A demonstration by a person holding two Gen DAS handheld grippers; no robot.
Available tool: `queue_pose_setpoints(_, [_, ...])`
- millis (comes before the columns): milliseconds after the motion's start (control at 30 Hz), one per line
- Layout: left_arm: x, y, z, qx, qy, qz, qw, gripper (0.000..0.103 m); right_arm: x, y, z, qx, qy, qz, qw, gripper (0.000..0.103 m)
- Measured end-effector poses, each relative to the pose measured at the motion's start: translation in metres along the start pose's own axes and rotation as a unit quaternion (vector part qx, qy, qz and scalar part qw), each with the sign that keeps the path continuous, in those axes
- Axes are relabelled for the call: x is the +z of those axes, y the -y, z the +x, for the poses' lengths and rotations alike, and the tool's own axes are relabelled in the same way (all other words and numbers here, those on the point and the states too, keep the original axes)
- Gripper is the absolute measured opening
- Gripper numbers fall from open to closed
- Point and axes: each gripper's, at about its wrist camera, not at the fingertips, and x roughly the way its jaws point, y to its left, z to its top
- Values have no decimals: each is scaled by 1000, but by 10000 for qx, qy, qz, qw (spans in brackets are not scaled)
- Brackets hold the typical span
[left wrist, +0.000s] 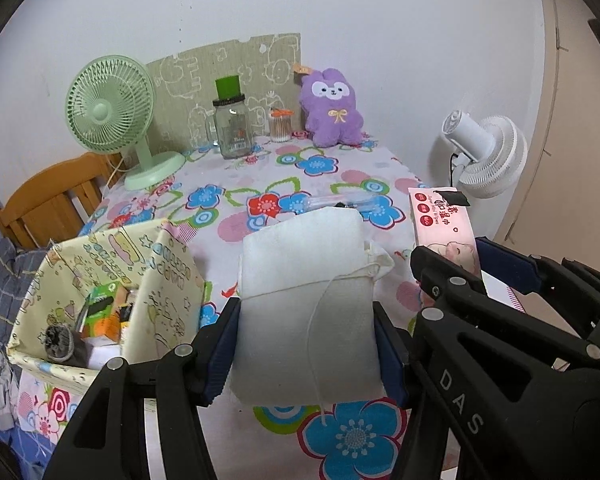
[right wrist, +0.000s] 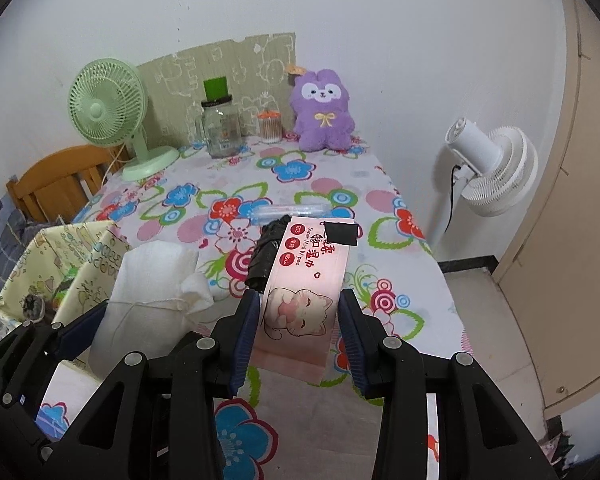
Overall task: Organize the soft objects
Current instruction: 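Carry the towel and pink package toward the yellow fabric box with both tools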
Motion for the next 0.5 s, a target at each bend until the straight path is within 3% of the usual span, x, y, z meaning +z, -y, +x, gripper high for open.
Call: queue_pose_setpoints(500, [20, -13, -33, 67, 344, -25, 9994, 63, 24, -14, -34, 25, 402, -155, 9991, 43])
